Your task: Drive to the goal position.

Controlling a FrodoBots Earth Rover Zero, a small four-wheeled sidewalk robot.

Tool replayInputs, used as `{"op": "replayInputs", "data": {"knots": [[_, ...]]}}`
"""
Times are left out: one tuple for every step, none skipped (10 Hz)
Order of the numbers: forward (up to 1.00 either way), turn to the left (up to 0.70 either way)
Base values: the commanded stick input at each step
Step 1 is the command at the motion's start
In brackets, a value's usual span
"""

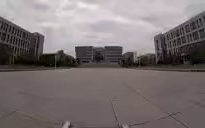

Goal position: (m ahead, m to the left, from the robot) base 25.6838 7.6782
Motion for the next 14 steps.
{"op": "replayInputs", "data": {"knots": [[0.7, 0.0], [0.7, 0.0], [0.7, 0.0], [0.7, 0.0], [0.7, 0.0], [0.7, 0.0], [0.7, 0.0], [0.7, 0.0], [0.7, 0.0], [0.7, 0.0], [0.7, 0.0], [0.7, 0.0], [0.7, 0.0], [0.7, 0.0]]}}
